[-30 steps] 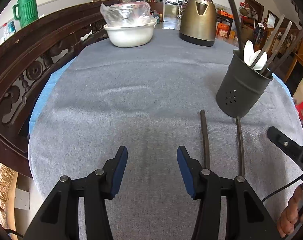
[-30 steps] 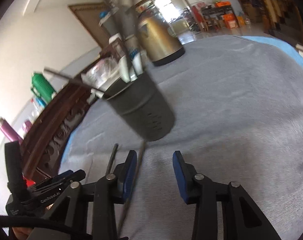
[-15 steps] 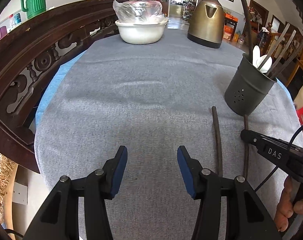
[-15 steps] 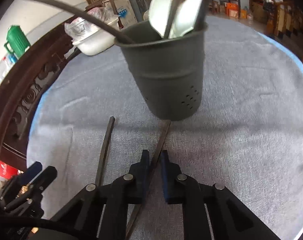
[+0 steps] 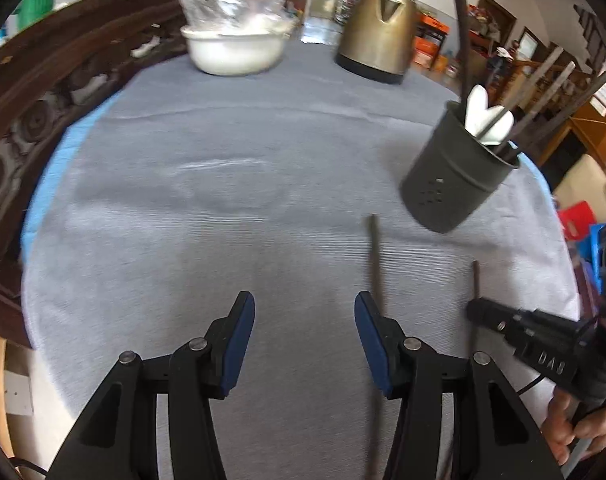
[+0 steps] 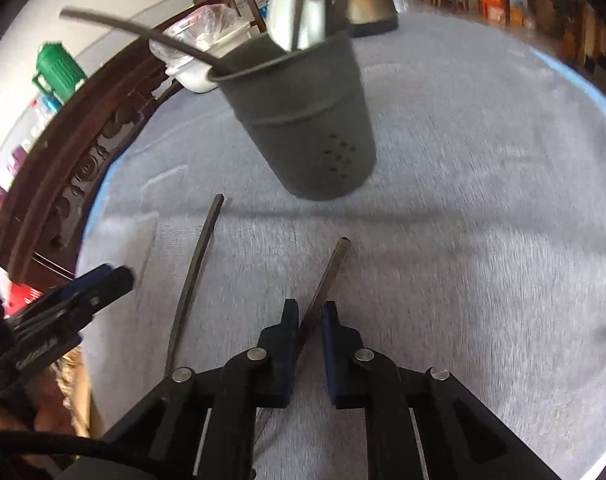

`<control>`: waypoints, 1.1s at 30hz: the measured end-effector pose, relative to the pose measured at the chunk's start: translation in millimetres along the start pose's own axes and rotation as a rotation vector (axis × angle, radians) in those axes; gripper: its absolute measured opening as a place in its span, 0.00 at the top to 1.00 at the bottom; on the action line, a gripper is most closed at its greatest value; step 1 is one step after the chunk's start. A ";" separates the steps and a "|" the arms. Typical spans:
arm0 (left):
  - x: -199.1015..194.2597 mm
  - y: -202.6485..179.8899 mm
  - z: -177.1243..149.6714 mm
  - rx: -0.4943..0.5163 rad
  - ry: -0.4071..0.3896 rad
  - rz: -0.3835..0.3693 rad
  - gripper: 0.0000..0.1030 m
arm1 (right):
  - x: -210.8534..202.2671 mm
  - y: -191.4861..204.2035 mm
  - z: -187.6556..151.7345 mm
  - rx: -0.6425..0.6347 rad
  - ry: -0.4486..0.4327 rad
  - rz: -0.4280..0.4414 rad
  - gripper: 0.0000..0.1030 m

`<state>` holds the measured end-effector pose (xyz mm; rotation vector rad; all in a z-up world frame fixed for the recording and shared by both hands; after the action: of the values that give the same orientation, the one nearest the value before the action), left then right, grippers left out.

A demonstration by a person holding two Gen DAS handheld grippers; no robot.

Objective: Organize utensils

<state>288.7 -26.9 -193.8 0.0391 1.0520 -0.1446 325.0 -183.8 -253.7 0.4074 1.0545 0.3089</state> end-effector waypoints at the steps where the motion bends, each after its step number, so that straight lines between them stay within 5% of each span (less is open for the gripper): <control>1: 3.3 -4.8 2.6 0.004 0.013 -0.014 0.48 | -1.4 -3.1 -0.8 0.015 0.003 0.016 0.88; 9: 31.1 -31.2 21.4 0.049 0.083 -0.065 0.48 | -12.9 -19.2 -0.2 0.096 0.043 0.021 0.86; 15: 45.8 -38.7 34.3 0.054 0.117 -0.082 0.49 | -7.7 -18.4 14.0 0.157 0.093 -0.065 0.86; 20: 55.3 -48.2 44.7 0.089 0.114 -0.059 0.65 | -1.8 -6.3 17.5 0.122 0.062 -0.139 0.86; 25: 60.2 -41.0 50.6 0.076 0.114 -0.062 0.92 | 0.4 4.7 14.7 0.042 0.032 -0.172 0.89; 33: 33.9 -27.0 42.9 0.020 0.037 -0.089 0.93 | -36.9 12.3 5.3 -0.001 -0.146 -0.044 0.90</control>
<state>338.5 -61.4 -200.8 0.0133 1.0900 -0.2361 312.0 -189.9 -217.2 0.3992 0.9190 0.2364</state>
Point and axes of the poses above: each gripper's, at about its wrist camera, not at the fingertips, and x roughly the way its jaws point, y to its left, z to its top, the point moved 1 cm from there along x, roughly the way its jaws point, and after that the axes turned 9 degrees about z, right-handed, at the moved point
